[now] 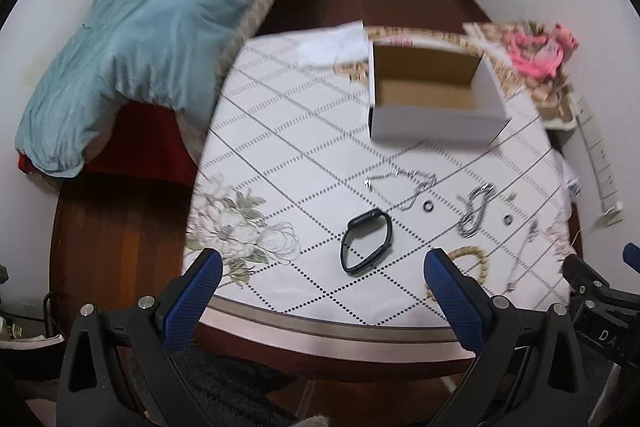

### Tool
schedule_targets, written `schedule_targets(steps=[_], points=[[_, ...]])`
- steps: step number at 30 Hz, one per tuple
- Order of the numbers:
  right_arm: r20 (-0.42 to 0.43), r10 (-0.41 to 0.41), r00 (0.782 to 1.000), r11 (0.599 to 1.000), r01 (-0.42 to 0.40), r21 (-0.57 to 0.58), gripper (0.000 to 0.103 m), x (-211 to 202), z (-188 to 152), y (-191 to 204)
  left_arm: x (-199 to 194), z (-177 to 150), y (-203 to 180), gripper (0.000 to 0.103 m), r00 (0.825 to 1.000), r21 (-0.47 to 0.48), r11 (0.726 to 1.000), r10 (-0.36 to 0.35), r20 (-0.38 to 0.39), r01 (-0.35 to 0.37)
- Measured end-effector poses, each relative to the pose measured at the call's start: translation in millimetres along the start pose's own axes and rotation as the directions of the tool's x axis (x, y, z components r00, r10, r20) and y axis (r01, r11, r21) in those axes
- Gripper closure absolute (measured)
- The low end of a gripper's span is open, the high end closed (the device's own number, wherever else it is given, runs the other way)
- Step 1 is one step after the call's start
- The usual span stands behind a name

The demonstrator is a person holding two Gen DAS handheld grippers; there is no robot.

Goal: Organize jewelry
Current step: 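Move the left gripper to the black watch while the right gripper approaches the wooden bead bracelet, then close the left gripper on the black watch while the right gripper grasps the bead bracelet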

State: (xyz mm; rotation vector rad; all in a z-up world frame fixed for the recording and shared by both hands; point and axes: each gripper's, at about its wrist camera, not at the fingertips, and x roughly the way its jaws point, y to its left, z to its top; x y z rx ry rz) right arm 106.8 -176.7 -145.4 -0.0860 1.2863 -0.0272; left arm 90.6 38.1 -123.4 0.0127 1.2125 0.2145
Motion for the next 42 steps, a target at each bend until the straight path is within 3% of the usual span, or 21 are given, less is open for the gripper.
schedule_targets(steps=[12, 17, 22, 26, 28, 29, 33, 34, 37, 39, 40, 42], points=[[-0.181, 0.056, 0.982, 0.998, -0.056, 0.007, 0.001, 98.4, 2.2, 34.8, 85.5, 3.8, -6.5, 0.001, 0.989, 0.01, 1.0, -0.012, -0.148, 0.014], [-0.23, 0.078, 0.97, 0.997, -0.079, 0.008, 0.006, 120.8, -1.6, 42.7, 105.0, 4.4, -4.0, 0.001, 0.98, -0.014, 0.998, -0.062, -0.188, 0.06], [-0.257, 0.094, 0.962, 0.995, -0.1, -0.009, 0.02, 133.1, -3.7, 51.7, 118.6, 4.7, -6.0, 0.001, 0.971, -0.018, 0.994, -0.105, -0.214, 0.103], [-0.279, 0.097, 0.955, 0.994, -0.109, -0.03, 0.037, 138.5, -8.7, 59.1, 128.9, 4.5, -9.5, 0.006, 0.966, -0.005, 0.992, -0.124, -0.225, 0.126], [-0.283, 0.091, 0.955, 0.994, -0.106, -0.038, 0.042, 140.8, -11.7, 62.6, 134.0, 4.4, -10.6, 0.021, 0.965, 0.002, 0.991, -0.132, -0.228, 0.136], [-0.273, 0.083, 0.958, 0.994, -0.1, -0.048, 0.044, 139.4, -12.5, 63.8, 135.4, 4.6, -10.0, 0.024, 0.961, -0.007, 0.987, -0.159, -0.227, 0.161], [-0.26, 0.085, 0.962, 0.994, -0.1, -0.048, 0.047, 139.1, -17.0, 62.0, 135.8, 7.6, -15.1, 0.052, 0.949, -0.012, 0.972, -0.23, -0.218, 0.233], [-0.253, 0.085, 0.964, 0.994, -0.101, -0.051, 0.049, 137.6, -18.3, 62.8, 135.2, 8.0, -17.1, 0.054, 0.947, -0.01, 0.971, -0.235, -0.218, 0.239], [-0.24, 0.085, 0.967, 0.993, -0.101, -0.056, 0.061, 135.6, -20.3, 64.9, 133.6, 8.5, -20.3, 0.055, 0.953, 0.007, 0.974, -0.221, -0.206, 0.228], [-0.234, 0.083, 0.969, 0.993, -0.1, -0.061, 0.082, 133.1, -19.8, 67.0, 132.3, 7.9, -19.3, 0.057, 0.953, 0.0, 0.972, -0.23, -0.199, 0.235], [-0.231, 0.08, 0.97, 0.993, -0.097, -0.065, 0.089, 131.2, -19.2, 68.1, 131.9, 7.1, -18.3, 0.058, 0.953, -0.003, 0.972, -0.231, -0.197, 0.235], [-0.233, 0.08, 0.969, 0.993, -0.098, -0.068, 0.093, 131.4, -15.6, 69.5, 131.7, 5.8, -15.9, 0.059, 0.957, -0.003, 0.974, -0.223, -0.187, 0.226]])
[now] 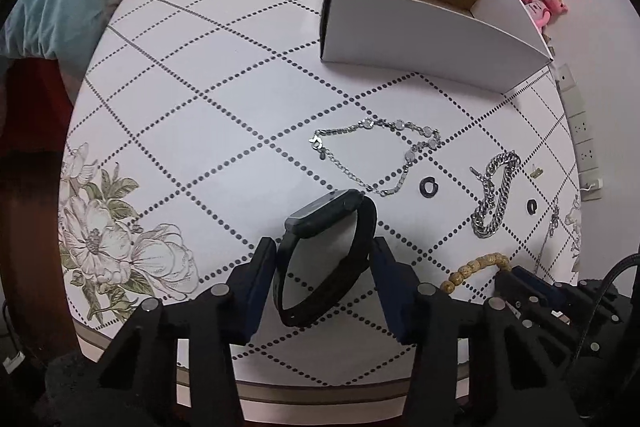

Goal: Organize jewelry
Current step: 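Close the left gripper on the black watch while the right gripper grasps the bead bracelet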

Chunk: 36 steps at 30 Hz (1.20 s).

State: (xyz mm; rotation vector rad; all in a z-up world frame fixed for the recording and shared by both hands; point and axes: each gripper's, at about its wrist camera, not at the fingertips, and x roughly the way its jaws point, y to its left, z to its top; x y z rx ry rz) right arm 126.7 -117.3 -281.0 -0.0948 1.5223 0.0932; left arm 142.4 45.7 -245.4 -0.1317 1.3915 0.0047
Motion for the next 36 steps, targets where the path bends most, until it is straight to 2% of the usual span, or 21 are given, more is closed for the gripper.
schedule_targets(steps=[7, 8, 9, 11, 13, 16, 20, 22, 24, 27, 29, 33, 36], points=[[0.048, 0.066, 0.997, 0.998, -0.066, 0.014, 0.094, -16.5, 1.8, -3.2, -29.6, -4.1, 5.1, 0.062, 0.999, 0.003, 1.0, -0.014, 0.046, 0.014], [0.058, 0.077, 0.995, 0.997, -0.078, 0.015, 0.094, -20.9, 1.6, -4.0, -34.9, -6.0, 7.8, 0.078, 0.998, 0.006, 1.0, -0.018, 0.058, 0.018], [0.069, 0.087, 0.994, 0.996, -0.088, 0.015, 0.094, -26.5, 1.2, -4.6, -38.8, -7.1, 7.3, 0.1, 0.998, 0.01, 0.999, -0.033, 0.06, 0.032], [0.087, 0.108, 0.99, 0.994, -0.109, 0.011, 0.094, -36.7, 0.7, -5.0, -47.7, -7.9, 9.1, 0.098, 0.996, 0.004, 0.998, -0.065, 0.067, 0.064], [0.11, 0.127, 0.986, 0.992, -0.128, 0.004, 0.094, -49.4, 1.1, -5.6, -54.5, -10.5, 3.7, 0.098, 0.995, 0.015, 0.998, -0.066, 0.077, 0.065], [0.139, 0.139, 0.981, 0.99, -0.138, -0.015, 0.094, -66.1, 5.5, -7.5, -57.3, -7.4, 7.2, 0.098, 0.992, -0.016, 0.995, -0.097, 0.081, 0.098], [0.159, 0.128, 0.979, 0.992, -0.126, -0.022, 0.094, -71.8, 17.7, -16.3, -60.9, -16.0, 23.9, 0.091, 0.99, -0.073, 0.99, -0.114, 0.077, 0.12], [0.158, 0.13, 0.979, 0.991, -0.129, -0.015, 0.094, -71.2, 16.8, -21.0, -62.5, -27.5, 28.8, 0.066, 0.991, -0.093, 0.988, -0.115, 0.065, 0.121], [0.147, 0.138, 0.98, 0.99, -0.139, -0.001, 0.094, -68.4, 13.9, -22.9, -56.3, -40.2, 33.6, 0.049, 0.986, -0.127, 0.978, -0.161, 0.041, 0.165], [0.133, 0.136, 0.982, 0.99, -0.138, 0.01, 0.094, -60.0, 11.2, -27.5, -33.9, -50.2, 26.4, 0.047, 0.986, -0.156, 0.976, -0.159, -0.048, 0.149], [0.125, 0.131, 0.984, 0.991, -0.135, 0.02, 0.094, -54.1, 9.5, -30.6, -19.2, -53.7, 14.6, 0.047, 0.979, -0.16, 0.974, -0.179, -0.093, 0.162], [0.116, 0.108, 0.987, 0.993, -0.113, 0.038, 0.094, -44.9, 6.3, -34.5, -1.5, -55.6, -6.9, 0.047, 0.985, -0.116, 0.986, -0.129, -0.114, 0.116], [0.101, 0.1, 0.99, 0.993, -0.105, 0.053, 0.094, -38.1, 5.3, -38.7, 0.6, -53.8, -16.5, 0.047, 0.995, -0.08, 0.994, -0.078, -0.068, 0.072]])
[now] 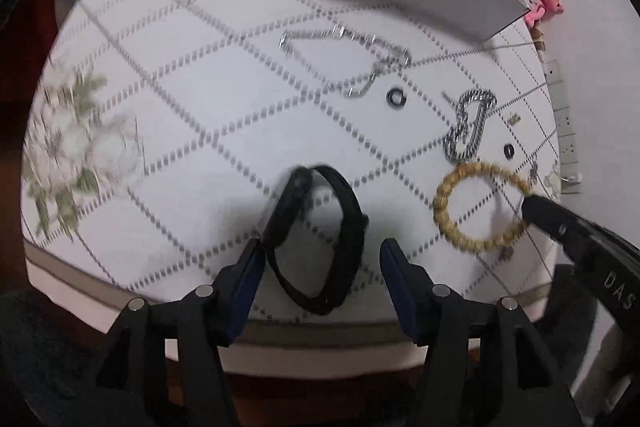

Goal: Organize jewelry
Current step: 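Close the left gripper on the black watch while the right gripper grasps the bead bracelet, then carry the watch with the left gripper while the right gripper carries the bracelet into the box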

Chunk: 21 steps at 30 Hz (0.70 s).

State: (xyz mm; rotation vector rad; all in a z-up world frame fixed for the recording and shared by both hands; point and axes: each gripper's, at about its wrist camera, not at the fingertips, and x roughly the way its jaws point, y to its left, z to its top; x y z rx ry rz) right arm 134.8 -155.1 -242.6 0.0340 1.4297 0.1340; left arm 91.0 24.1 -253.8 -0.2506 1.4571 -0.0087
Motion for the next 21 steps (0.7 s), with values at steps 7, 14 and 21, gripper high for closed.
schedule_targets(steps=[7, 14, 21], points=[[-0.012, 0.01, 1.0, 1.0, -0.01, 0.009, 0.094, 4.6, -2.8, -5.1, 1.0, 1.6, -5.9, 0.067, 0.997, 0.044, 0.999, 0.017, 0.075, -0.02], [0.035, 0.108, 0.994, 0.994, -0.108, 0.008, 0.094, -28.0, 9.1, 0.2, -38.7, 14.7, -8.9, 0.068, 0.989, 0.056, 0.998, -0.04, 0.145, 0.032], [0.151, 0.19, 0.97, 0.981, -0.182, -0.065, 0.094, -90.9, 48.3, 17.8, -96.3, 54.9, -15.9, 0.068, 0.964, 0.071, 0.993, -0.107, 0.244, 0.092]])
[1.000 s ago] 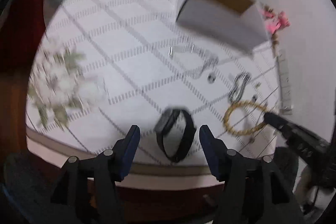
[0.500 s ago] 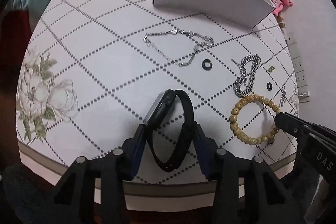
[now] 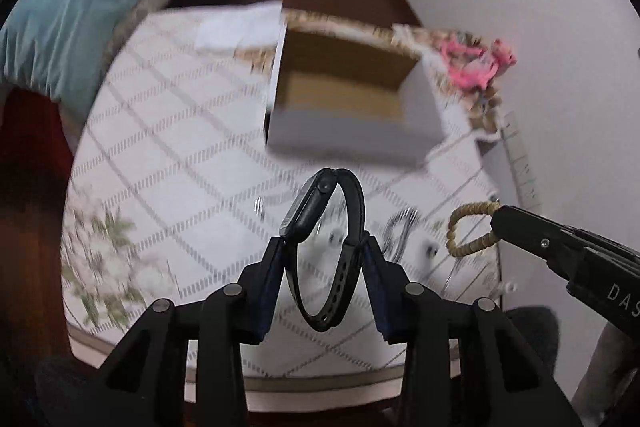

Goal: Organize jewelry
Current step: 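Carry the watch with the left gripper while the right gripper carries the bracelet into the box, then open the left gripper over the box while the right gripper releases the bracelet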

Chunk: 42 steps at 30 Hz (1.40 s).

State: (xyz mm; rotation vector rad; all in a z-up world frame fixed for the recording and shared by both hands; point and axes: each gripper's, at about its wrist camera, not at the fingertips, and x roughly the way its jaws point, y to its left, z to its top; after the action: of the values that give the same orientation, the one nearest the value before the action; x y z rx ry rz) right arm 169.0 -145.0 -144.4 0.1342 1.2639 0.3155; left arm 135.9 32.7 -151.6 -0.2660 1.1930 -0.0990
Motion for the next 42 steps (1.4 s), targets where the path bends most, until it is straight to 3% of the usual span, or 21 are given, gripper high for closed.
schedule_targets(steps=[4, 8, 13, 21, 23, 25, 26, 28, 30, 33, 36, 39, 42], points=[[0.087, 0.005, 0.996, 0.999, -0.002, -0.043, 0.094, -22.2, 41.4, 12.0, -10.5, 42.9, -2.9, 0.068, 0.998, 0.015, 1.0, -0.001, 0.058, 0.0], [0.133, -0.011, 0.991, 0.998, 0.02, -0.067, 0.094, -19.3, 84.7, 14.0, 0.6, 87.0, -4.7, 0.067, 0.996, 0.037, 0.999, 0.005, 0.084, -0.008], [0.087, -0.011, 0.996, 0.997, 0.017, -0.075, 0.094, 16.9, 130.1, 8.0, 31.8, 123.4, 3.9, 0.067, 0.999, 0.019, 1.0, -0.01, 0.031, 0.009], [-0.017, 0.041, 0.999, 0.998, -0.042, -0.037, 0.094, 73.1, 168.6, -9.7, 71.2, 157.4, 15.3, 0.057, 0.995, -0.079, 0.996, -0.047, -0.082, 0.041], [-0.054, 0.055, 0.997, 0.998, -0.056, -0.034, 0.094, 84.5, 175.5, -12.5, 73.7, 164.2, 15.8, 0.039, 0.996, -0.076, 0.997, -0.029, -0.084, 0.023], [-0.092, 0.063, 0.994, 0.998, -0.065, -0.018, 0.093, 93.8, 179.4, -17.8, 71.1, 168.8, 16.6, 0.012, 0.997, -0.084, 0.996, -0.025, -0.076, 0.018], [-0.102, 0.055, 0.993, 0.998, -0.056, -0.012, 0.092, 96.1, 180.4, -20.3, 69.7, 170.8, 17.3, 0.01, 0.997, -0.084, 0.996, -0.019, -0.073, 0.013], [-0.11, 0.035, 0.993, 0.999, -0.037, -0.011, 0.084, 97.9, 180.2, -26.4, 66.1, 172.9, 19.2, 0.009, 0.998, -0.08, 0.997, 0.014, -0.063, -0.019], [-0.111, 0.014, 0.994, 1.0, -0.015, -0.007, 0.054, 96.5, 178.2, -31.7, 61.5, 171.9, 20.2, 0.002, 0.997, -0.066, 0.995, 0.072, -0.042, -0.075], [-0.096, -0.026, 0.995, 1.0, 0.024, -0.019, 0.026, 90.2, 172.4, -36.0, 55.5, 164.7, 21.3, 0.0, 0.991, -0.052, 0.989, 0.137, 0.003, -0.137], [-0.073, -0.114, 0.991, 0.993, 0.111, -0.042, 0.014, 87.9, 162.1, -35.7, 53.5, 154.3, 22.3, 0.0, 0.976, -0.041, 0.976, 0.215, 0.04, -0.213], [-0.048, -0.225, 0.973, 0.973, 0.222, -0.069, 0.013, 91.2, 143.7, -33.7, 53.3, 139.9, 20.8, 0.0, 0.961, -0.02, 0.964, 0.267, 0.066, -0.266], [-0.044, -0.256, 0.966, 0.965, 0.253, -0.071, 0.013, 96.5, 127.4, -31.6, 54.4, 128.8, 19.3, 0.0, 0.955, -0.007, 0.957, 0.289, 0.067, -0.289]])
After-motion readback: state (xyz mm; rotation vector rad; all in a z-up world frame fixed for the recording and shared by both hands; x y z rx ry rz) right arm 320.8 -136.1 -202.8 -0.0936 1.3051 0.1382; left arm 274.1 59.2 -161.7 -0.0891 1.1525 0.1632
